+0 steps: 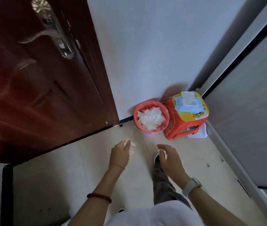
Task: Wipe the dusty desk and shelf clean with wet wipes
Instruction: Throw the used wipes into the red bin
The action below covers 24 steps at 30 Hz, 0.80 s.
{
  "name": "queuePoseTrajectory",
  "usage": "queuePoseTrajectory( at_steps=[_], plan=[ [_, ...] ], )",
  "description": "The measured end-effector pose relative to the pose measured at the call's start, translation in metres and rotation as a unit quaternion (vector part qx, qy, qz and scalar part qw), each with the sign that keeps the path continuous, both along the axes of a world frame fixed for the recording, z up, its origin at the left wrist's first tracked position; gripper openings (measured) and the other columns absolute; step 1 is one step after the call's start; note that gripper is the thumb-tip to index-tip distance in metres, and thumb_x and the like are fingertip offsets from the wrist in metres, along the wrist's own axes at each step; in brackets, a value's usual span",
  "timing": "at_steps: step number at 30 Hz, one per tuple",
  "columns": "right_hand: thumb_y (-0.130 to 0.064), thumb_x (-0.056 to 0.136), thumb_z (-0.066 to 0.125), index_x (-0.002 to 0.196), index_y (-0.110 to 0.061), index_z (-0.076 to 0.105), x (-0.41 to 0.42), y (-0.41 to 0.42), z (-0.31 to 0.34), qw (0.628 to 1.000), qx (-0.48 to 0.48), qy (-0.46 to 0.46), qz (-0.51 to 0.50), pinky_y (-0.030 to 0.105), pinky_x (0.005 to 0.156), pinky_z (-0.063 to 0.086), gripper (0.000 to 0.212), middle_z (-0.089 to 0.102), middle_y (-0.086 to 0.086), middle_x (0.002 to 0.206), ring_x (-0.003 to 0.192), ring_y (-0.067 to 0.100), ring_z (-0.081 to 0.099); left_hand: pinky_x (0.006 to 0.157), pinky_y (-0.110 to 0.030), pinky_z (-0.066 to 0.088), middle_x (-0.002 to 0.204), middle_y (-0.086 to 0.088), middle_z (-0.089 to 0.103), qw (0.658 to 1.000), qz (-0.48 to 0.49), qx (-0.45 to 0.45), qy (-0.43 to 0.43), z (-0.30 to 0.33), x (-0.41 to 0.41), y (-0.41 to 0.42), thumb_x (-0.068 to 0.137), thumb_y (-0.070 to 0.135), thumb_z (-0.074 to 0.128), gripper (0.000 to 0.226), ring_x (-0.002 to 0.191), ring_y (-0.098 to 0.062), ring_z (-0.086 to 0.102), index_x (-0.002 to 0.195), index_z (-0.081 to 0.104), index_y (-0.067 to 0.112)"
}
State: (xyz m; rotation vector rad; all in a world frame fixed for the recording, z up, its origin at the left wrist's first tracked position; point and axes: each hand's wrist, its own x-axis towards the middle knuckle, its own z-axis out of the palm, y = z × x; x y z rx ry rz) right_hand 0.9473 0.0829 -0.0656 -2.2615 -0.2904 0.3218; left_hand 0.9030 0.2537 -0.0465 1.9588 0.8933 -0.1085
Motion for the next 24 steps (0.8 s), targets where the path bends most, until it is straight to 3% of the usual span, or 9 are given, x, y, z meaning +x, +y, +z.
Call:
queuePoseTrajectory(
  at_steps=[3,4,7,9,14,17,20,24],
  plan=[
    [-0.019,0.080,0.041,0.101,0.001,0.066,0.078,-0.014,-0.027,0.992,-0.094,-0.070,0.053,0.046,0.079,0.051,0.038,0.068,0.018,0.096,0.087,0.040,0.062,0.063,-0.031,0.034,0.086,-0.020,0.063,0.996,-0.041,0.071,0.041,-0.009,0.079,-0.012,0.095,0.036,0.037,0.043,0.079,-0.033,0.055,0.065,0.052,0.009],
    [-0.022,0.079,0.039,0.101,0.000,0.066,0.108,-0.019,-0.039,0.985,-0.136,-0.083,0.073,0.047,0.075,0.054,0.041,0.069,0.018,0.095,0.085,0.039,0.063,0.064,-0.029,0.034,0.090,-0.018,0.059,0.994,-0.057,0.077,0.044,-0.017,0.109,-0.017,0.095,0.037,0.035,0.041,0.081,-0.032,0.055,0.069,0.051,0.010],
    [-0.026,0.077,0.037,0.106,-0.004,0.065,0.183,-0.027,-0.079,0.964,-0.227,-0.066,0.122,0.049,0.077,0.053,0.046,0.068,0.017,0.103,0.092,0.037,0.064,0.076,-0.029,0.040,0.109,-0.012,0.048,0.991,-0.101,0.066,0.065,-0.062,0.187,-0.029,0.094,0.029,0.041,0.025,0.093,-0.032,0.055,0.104,0.059,0.015],
    [-0.026,0.075,0.039,0.107,-0.006,0.064,0.221,-0.028,-0.111,0.952,-0.267,-0.052,0.141,0.050,0.078,0.052,0.045,0.068,0.016,0.106,0.096,0.036,0.064,0.083,-0.030,0.043,0.115,-0.012,0.044,0.991,-0.110,0.048,0.063,-0.098,0.228,-0.029,0.091,0.024,0.047,0.025,0.098,-0.031,0.055,0.113,0.058,0.020],
    [-0.020,0.061,0.070,0.112,-0.012,0.062,0.285,-0.025,-0.207,0.921,-0.325,-0.050,0.208,0.055,0.079,0.050,0.052,0.067,0.012,0.109,0.101,0.033,0.063,0.088,-0.035,0.045,0.130,-0.011,0.039,0.981,-0.146,0.088,0.087,-0.207,0.302,-0.027,0.090,0.021,0.047,0.037,0.111,-0.027,0.047,0.127,0.048,0.021],
    [-0.017,0.057,0.076,0.113,-0.015,0.061,0.312,-0.021,-0.276,0.915,-0.335,-0.050,0.219,0.057,0.083,0.048,0.058,0.066,0.010,0.112,0.105,0.031,0.061,0.108,-0.045,0.030,0.150,-0.009,0.018,0.951,-0.250,0.132,0.126,-0.293,0.335,-0.023,0.091,0.031,0.046,0.056,0.136,-0.028,0.019,0.141,0.023,0.025],
    [-0.016,0.055,0.076,0.110,-0.013,0.063,0.327,-0.017,-0.332,0.908,-0.353,-0.058,0.220,0.058,0.081,0.048,0.056,0.067,0.011,0.111,0.104,0.031,0.062,0.112,-0.058,0.010,0.154,-0.004,-0.013,0.896,-0.350,0.163,0.219,-0.359,0.350,-0.018,0.089,0.044,0.045,0.072,0.139,-0.035,-0.015,0.143,-0.003,0.034],
    [-0.019,0.054,0.081,0.110,-0.011,0.064,0.337,-0.008,-0.362,0.908,-0.363,-0.046,0.206,0.062,0.078,0.047,0.059,0.066,0.013,0.112,0.104,0.033,0.062,0.108,-0.065,0.002,0.154,-0.004,-0.011,0.869,-0.366,0.238,0.232,-0.386,0.349,-0.010,0.090,0.043,0.041,0.067,0.140,-0.032,-0.013,0.143,0.000,0.034]
  ],
)
